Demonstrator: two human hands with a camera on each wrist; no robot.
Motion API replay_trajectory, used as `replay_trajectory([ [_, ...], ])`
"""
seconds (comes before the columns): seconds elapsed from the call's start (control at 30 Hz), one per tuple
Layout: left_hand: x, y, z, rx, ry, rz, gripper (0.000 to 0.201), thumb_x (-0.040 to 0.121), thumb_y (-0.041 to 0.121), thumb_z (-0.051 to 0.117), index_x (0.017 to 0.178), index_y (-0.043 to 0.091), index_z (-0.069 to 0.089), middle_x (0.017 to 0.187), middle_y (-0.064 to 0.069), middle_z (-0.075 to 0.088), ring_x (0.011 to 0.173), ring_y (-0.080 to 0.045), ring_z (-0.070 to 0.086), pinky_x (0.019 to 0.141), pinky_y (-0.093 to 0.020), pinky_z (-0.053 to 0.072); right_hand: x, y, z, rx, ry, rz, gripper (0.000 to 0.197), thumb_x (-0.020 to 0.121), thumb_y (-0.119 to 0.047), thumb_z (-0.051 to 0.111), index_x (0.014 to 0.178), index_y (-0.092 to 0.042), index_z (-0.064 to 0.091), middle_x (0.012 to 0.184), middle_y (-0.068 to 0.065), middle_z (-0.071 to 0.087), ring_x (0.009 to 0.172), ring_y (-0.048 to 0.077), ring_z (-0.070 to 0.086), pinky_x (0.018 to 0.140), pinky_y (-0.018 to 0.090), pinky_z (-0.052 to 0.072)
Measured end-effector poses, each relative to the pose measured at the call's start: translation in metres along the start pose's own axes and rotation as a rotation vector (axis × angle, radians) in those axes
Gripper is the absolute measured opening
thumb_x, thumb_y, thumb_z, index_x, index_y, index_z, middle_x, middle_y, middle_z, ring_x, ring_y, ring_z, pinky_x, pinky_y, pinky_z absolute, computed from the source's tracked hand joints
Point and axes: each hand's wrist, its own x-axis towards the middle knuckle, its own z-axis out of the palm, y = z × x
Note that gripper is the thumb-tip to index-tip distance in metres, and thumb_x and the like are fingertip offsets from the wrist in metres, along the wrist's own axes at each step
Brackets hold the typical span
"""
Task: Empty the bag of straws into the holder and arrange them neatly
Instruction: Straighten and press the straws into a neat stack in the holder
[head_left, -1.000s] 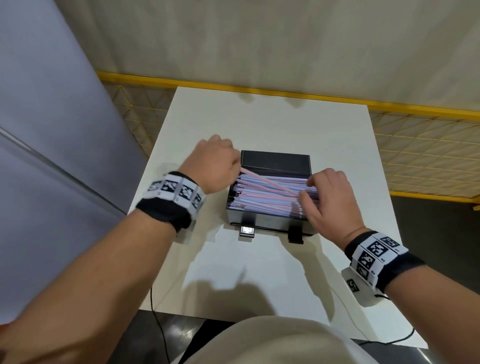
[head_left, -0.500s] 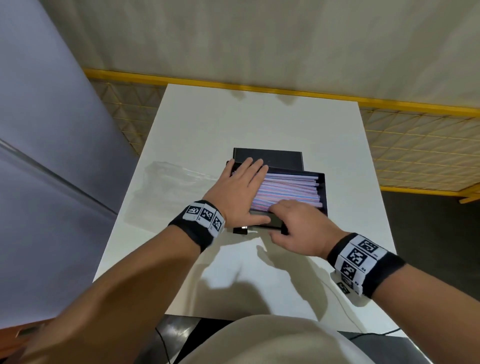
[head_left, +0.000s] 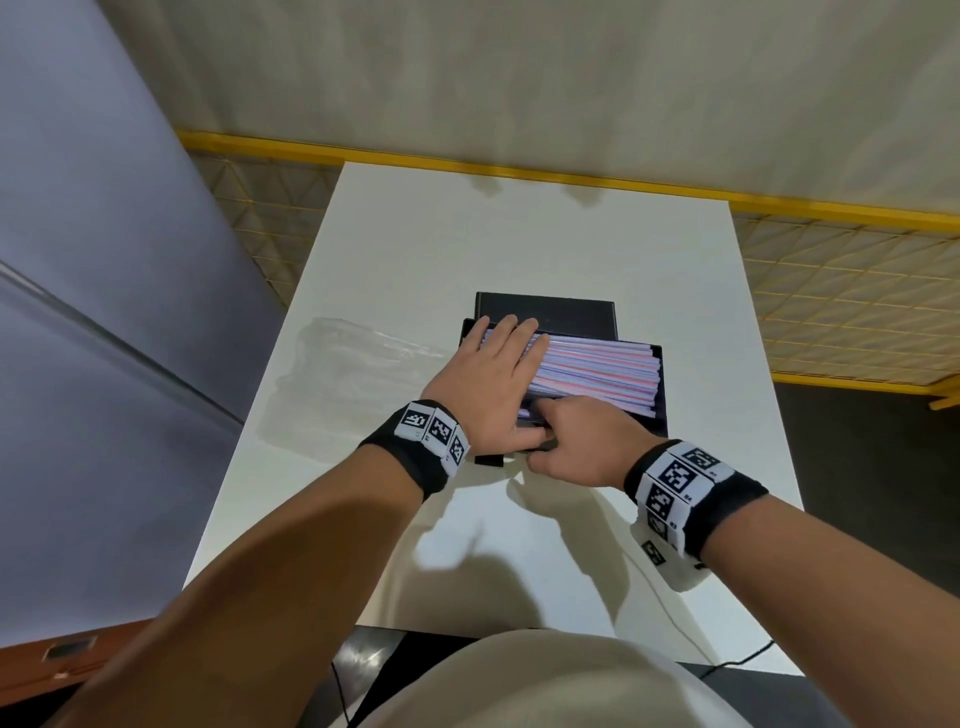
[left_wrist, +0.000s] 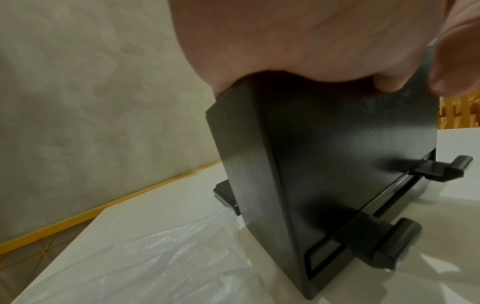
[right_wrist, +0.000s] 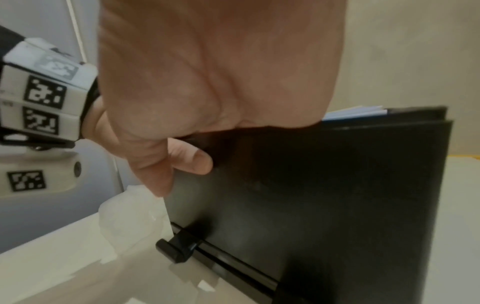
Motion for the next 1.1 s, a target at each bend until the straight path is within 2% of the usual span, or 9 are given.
replay_trajectory([
  [0.13, 0.0, 0.001, -0.001, 0.006, -0.025, -0.006, 0.11, 0.076, 0.076, 0.028, 0.16, 0.004, 0.025, 0.166, -0.018, 0.025, 0.154, -0.039, 0.021, 0.126, -0.057, 0.013, 0.008, 0.003, -0.001, 0.01, -0.027, 0.033, 0.027, 0.073, -0.044, 0.059, 0.071, -0.019, 0.049, 0.079, 0.006, 0.061, 0.076, 0.026, 0.059, 0.064, 0.031, 0.043],
  [0.23, 0.0, 0.002, -0.002, -0.007, -0.013, -0.009, 0.108, 0.076, 0.073, 0.03, 0.16, 0.005, 0.025, 0.166, -0.018, 0.026, 0.153, -0.039, 0.021, 0.125, -0.057, 0.014, 0.009, 0.004, 0.0, 0.058, -0.053, 0.032, 0.033, 0.067, -0.05, 0.054, 0.083, -0.021, 0.052, 0.087, 0.003, 0.062, 0.082, 0.024, 0.058, 0.069, 0.032, 0.044],
  [0.37, 0.0, 0.001, 0.0, 0.003, -0.023, -0.012, 0.106, 0.077, 0.071, 0.03, 0.16, 0.005, 0.026, 0.167, -0.018, 0.025, 0.154, -0.038, 0.021, 0.126, -0.057, 0.013, 0.013, 0.002, -0.005, 0.123, -0.178, 0.111, 0.036, 0.068, -0.049, 0.062, 0.089, -0.02, 0.061, 0.081, -0.002, 0.065, 0.076, 0.018, 0.061, 0.067, 0.031, 0.049],
  [0.5, 0.0, -0.001, -0.001, 0.001, -0.031, -0.013, 0.107, 0.076, 0.07, 0.028, 0.16, 0.004, 0.025, 0.167, -0.018, 0.025, 0.154, -0.038, 0.021, 0.125, -0.056, 0.013, 0.018, -0.004, -0.008, 0.123, -0.166, 0.134, 0.053, 0.055, -0.057, 0.059, 0.093, -0.02, 0.065, 0.084, 0.001, 0.068, 0.08, 0.024, 0.064, 0.075, 0.037, 0.056],
  [0.63, 0.002, 0.0, 0.0, -0.027, -0.004, -0.012, 0.107, 0.075, 0.069, 0.036, 0.159, 0.004, 0.026, 0.165, -0.016, 0.029, 0.153, -0.037, 0.023, 0.125, -0.056, 0.015, 0.014, -0.005, -0.006, 0.059, -0.108, 0.124, 0.042, 0.063, -0.046, 0.06, 0.095, -0.018, 0.062, 0.08, 0.001, 0.065, 0.078, 0.028, 0.063, 0.068, 0.032, 0.052],
  [0.73, 0.002, -0.001, 0.0, -0.026, -0.007, -0.009, 0.107, 0.073, 0.069, 0.036, 0.158, 0.004, 0.028, 0.165, -0.017, 0.029, 0.152, -0.038, 0.023, 0.125, -0.056, 0.014, 0.017, -0.007, -0.011, 0.071, -0.179, 0.143, 0.039, 0.063, -0.049, 0.062, 0.093, -0.024, 0.065, 0.079, -0.001, 0.066, 0.081, 0.027, 0.064, 0.069, 0.031, 0.052],
  [0.87, 0.002, -0.001, 0.0, -0.022, -0.017, -0.011, 0.107, 0.074, 0.07, 0.033, 0.158, 0.004, 0.028, 0.165, -0.017, 0.027, 0.153, -0.037, 0.022, 0.125, -0.055, 0.014, 0.017, -0.009, -0.016, 0.075, -0.2, 0.143, 0.024, 0.071, -0.044, 0.072, 0.079, -0.027, 0.057, 0.08, -0.002, 0.062, 0.083, 0.024, 0.061, 0.063, 0.029, 0.044],
  [0.97, 0.002, -0.001, 0.0, -0.043, -0.002, -0.015, 0.106, 0.075, 0.07, 0.033, 0.158, 0.003, 0.029, 0.165, -0.016, 0.029, 0.153, -0.037, 0.024, 0.125, -0.055, 0.015, 0.017, -0.005, -0.01, 0.027, -0.113, 0.128, 0.039, 0.065, -0.049, 0.065, 0.09, -0.019, 0.06, 0.086, 0.003, 0.067, 0.082, 0.027, 0.064, 0.067, 0.031, 0.048],
  [1.1, 0.002, -0.001, 0.001, -0.047, 0.017, -0.015, 0.107, 0.073, 0.068, 0.038, 0.158, 0.003, 0.029, 0.164, -0.016, 0.031, 0.152, -0.037, 0.026, 0.125, -0.055, 0.016, 0.02, -0.004, 0.0, -0.021, -0.022, 0.067, 0.068, 0.056, -0.06, 0.039, 0.101, -0.015, 0.063, 0.094, 0.008, 0.07, 0.089, 0.03, 0.067, 0.078, 0.035, 0.056],
])
